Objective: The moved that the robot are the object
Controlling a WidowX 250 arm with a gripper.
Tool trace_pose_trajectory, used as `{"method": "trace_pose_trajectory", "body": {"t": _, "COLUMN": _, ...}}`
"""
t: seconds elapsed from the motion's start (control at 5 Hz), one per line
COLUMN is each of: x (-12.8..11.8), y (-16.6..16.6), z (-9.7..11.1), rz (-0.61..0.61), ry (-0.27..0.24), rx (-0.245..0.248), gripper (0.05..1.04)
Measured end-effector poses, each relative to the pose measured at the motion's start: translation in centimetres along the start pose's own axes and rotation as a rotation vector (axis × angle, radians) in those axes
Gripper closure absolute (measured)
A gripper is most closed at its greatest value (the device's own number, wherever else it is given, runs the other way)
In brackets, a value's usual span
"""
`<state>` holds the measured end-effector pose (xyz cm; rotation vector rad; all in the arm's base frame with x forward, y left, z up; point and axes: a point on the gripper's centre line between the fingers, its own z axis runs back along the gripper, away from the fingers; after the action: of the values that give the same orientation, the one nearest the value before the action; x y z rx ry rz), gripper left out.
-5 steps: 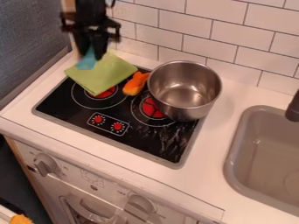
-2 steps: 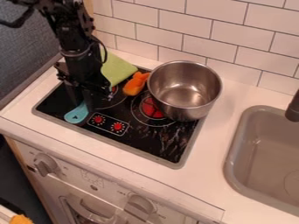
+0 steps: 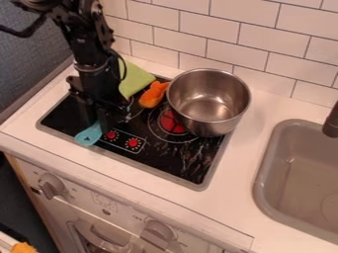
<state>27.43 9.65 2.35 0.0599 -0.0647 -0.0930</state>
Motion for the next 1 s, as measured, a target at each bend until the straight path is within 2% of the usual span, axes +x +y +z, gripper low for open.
{"method": "trace_pose_trajectory", "body": {"t": 0.2, "x": -0.2, "y": -0.3, "z": -0.1, "rz": -0.017, "ry": 0.004, "rx": -0.002, "gripper": 0.361}}
{"method": "trace_pose_trajectory", "body": {"t": 0.4, "x": 0.1, "y": -0.5, "z": 1.4, "rz": -0.035, "ry": -0.045, "rx": 0.009, "gripper": 0.104}}
{"method": "trace_pose_trajectory", "body": {"t": 0.6, "x": 0.2, "y": -0.7, "z": 3.0, "rz": -0.038, "ry": -0.091, "rx": 0.004, "gripper": 0.079}}
{"method": "trace_pose_trajectory", "body": {"t": 0.8, "x": 0.2, "y": -1.0, "z": 3.7, "rz": -0.032, "ry": -0.11, "rx": -0.013, "gripper": 0.083}}
{"method": "trace_pose_trajectory", "body": {"t": 1.0, "x": -0.2, "y": -1.1, "z": 3.9, "rz": -0.002, "ry": -0.097, "rx": -0.04, "gripper": 0.083}}
